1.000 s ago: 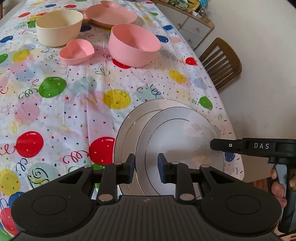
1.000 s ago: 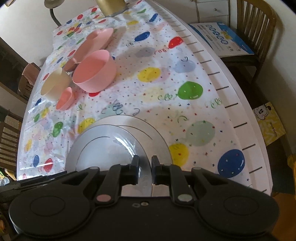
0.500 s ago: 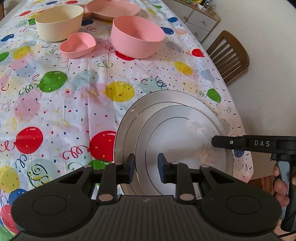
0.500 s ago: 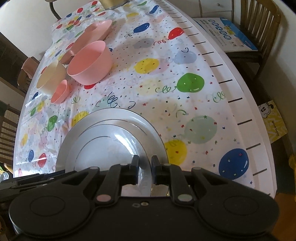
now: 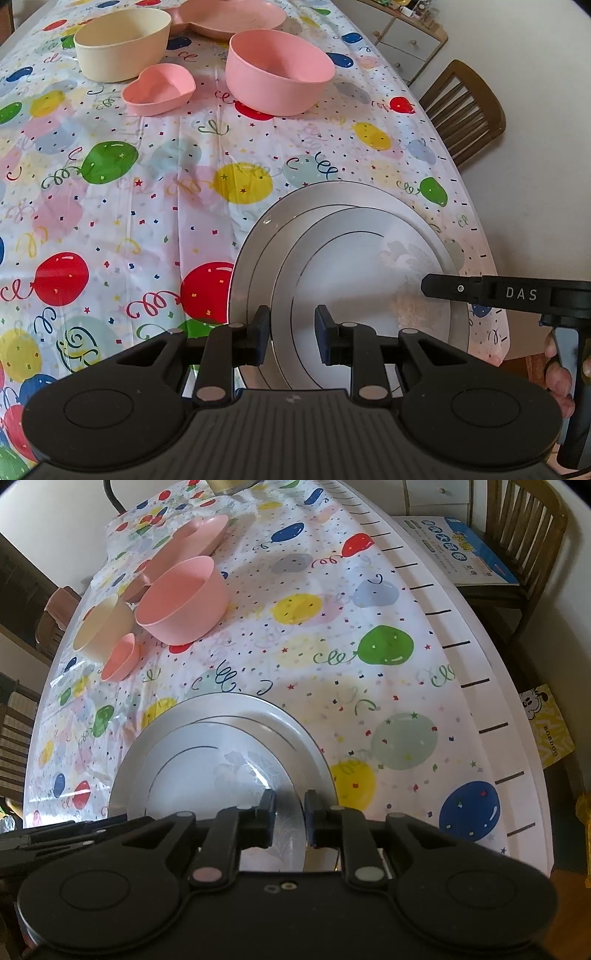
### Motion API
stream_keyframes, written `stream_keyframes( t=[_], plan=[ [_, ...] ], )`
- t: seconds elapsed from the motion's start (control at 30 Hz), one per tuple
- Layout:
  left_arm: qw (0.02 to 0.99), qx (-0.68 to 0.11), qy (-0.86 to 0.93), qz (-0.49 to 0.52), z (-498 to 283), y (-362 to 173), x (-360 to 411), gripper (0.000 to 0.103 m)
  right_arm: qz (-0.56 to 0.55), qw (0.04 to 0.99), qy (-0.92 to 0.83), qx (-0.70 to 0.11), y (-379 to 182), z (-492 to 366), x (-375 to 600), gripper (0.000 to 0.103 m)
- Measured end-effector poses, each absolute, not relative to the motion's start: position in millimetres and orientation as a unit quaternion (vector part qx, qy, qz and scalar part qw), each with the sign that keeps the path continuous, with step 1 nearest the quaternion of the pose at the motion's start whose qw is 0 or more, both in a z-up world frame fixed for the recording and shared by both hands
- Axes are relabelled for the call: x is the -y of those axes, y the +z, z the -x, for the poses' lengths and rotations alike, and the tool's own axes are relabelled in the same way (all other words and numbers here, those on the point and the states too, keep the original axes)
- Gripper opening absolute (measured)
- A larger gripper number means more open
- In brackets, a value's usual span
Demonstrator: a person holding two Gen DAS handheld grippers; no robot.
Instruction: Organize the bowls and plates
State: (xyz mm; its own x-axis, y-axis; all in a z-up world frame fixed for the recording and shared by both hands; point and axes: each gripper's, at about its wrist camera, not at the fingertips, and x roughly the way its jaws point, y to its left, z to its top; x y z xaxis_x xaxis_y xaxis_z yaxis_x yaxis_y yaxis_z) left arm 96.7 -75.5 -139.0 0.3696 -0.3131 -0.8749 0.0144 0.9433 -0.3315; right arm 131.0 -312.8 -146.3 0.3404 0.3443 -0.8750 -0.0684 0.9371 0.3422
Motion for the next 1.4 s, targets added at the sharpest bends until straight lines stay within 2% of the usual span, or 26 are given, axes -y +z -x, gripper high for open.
stream_keyframes(
  t=[0.33,0.53,0.93,1.33,1.37,1.4],
  plan=[
    [0.817,-0.555,-0.091,0.131,-96.6,-134.2,73.4,0.025,-0.108,0.807,0.136,-0.564,-145.9,-133.1,308.8,0.022],
    [0.821,-0.550,-0.083,0.126,-93.7,-127.6,70.9,0.025,-0.091,0.813,0.144,-0.557,-141.2,-133.2,308.1,0.029],
    [0.857,-0.500,-0.077,0.099,-76.3,-86.6,72.0,0.025,-0.045,0.840,0.187,-0.507,-107.0,-116.7,297.0,0.037],
    [0.904,-0.416,-0.045,0.088,-62.7,-35.5,65.9,0.026,-0.019,0.879,0.222,-0.422,-53.9,-100.7,282.5,0.054],
    [0.907,-0.411,-0.043,0.087,-62.4,-31.7,65.2,0.029,-0.017,0.881,0.226,-0.414,-49.4,-99.2,281.1,0.058],
    [0.910,-0.404,-0.040,0.085,-62.0,-28.0,64.7,0.036,-0.014,0.886,0.228,-0.404,-44.3,-97.8,279.9,0.064]
  ],
)
